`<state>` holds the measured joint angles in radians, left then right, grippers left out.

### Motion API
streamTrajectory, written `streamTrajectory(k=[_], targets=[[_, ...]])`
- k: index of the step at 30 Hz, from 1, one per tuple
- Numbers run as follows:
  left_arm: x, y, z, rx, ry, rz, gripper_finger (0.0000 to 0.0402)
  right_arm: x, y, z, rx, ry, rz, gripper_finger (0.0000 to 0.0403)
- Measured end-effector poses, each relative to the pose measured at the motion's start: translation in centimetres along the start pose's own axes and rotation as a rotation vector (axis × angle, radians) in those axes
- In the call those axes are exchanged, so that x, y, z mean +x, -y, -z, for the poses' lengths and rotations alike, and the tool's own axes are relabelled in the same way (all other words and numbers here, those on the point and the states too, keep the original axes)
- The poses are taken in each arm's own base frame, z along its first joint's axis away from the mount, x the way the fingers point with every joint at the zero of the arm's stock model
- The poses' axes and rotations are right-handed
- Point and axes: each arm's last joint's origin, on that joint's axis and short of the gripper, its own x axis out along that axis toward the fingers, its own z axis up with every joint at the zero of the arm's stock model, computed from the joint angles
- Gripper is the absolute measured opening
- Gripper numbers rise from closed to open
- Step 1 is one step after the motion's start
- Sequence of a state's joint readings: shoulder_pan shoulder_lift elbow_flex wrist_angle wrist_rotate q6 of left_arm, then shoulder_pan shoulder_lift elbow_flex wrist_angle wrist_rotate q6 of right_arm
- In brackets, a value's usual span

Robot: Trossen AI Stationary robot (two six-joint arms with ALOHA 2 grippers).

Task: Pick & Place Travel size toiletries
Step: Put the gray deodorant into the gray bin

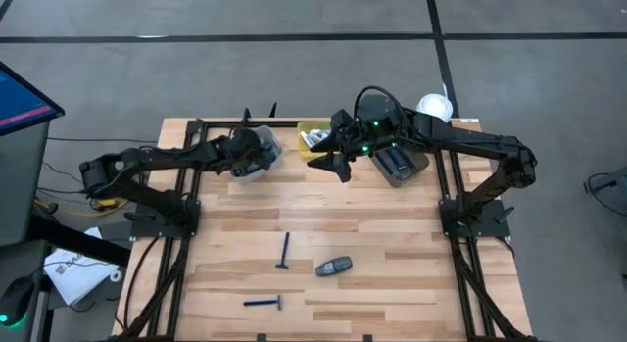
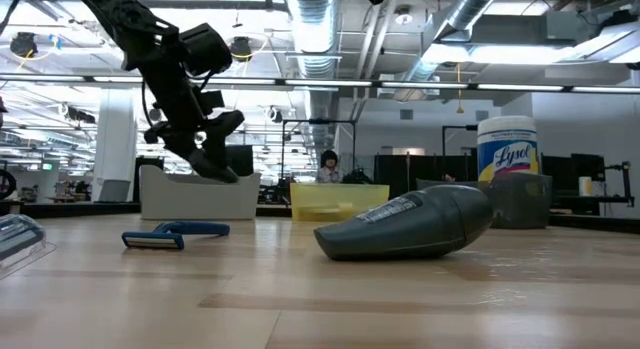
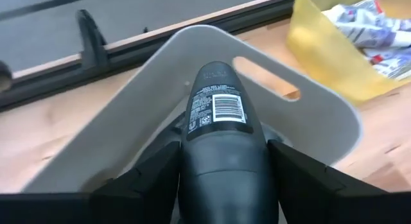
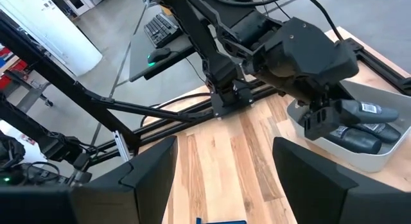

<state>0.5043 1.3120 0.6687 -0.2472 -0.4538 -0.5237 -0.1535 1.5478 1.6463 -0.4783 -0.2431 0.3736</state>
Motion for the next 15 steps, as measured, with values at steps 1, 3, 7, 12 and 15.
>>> streamTrajectory(k=[1, 3, 7, 12, 15], targets=[[0.2, 0.0, -0.1, -0.008, -0.002, 0.006, 0.021, 0.0, 0.0, 0.0, 0.001, -0.001, 0.0, 0.0248], [0.6, 0.0, -0.2, -0.031, 0.0, 0.016, 0.0206, 0.0, -0.1, 0.0, 0.0, -0.002, -0.002, 0.0248], [1.5, 0.1, -0.4, -0.066, -0.004, 0.042, 0.0218, 0.0, -0.1, 0.0, 0.008, -0.002, -0.003, 0.0248], [1.8, -0.2, -0.7, -0.121, -0.013, 0.074, 0.0277, 0.0, -0.1, 0.0, 0.034, -0.002, -0.003, 0.0248], [1.7, -0.4, -1.0, -0.141, -0.015, 0.12, 0.0308, 0.1, -0.2, 0.1, 0.034, -0.003, -0.005, 0.0248]])
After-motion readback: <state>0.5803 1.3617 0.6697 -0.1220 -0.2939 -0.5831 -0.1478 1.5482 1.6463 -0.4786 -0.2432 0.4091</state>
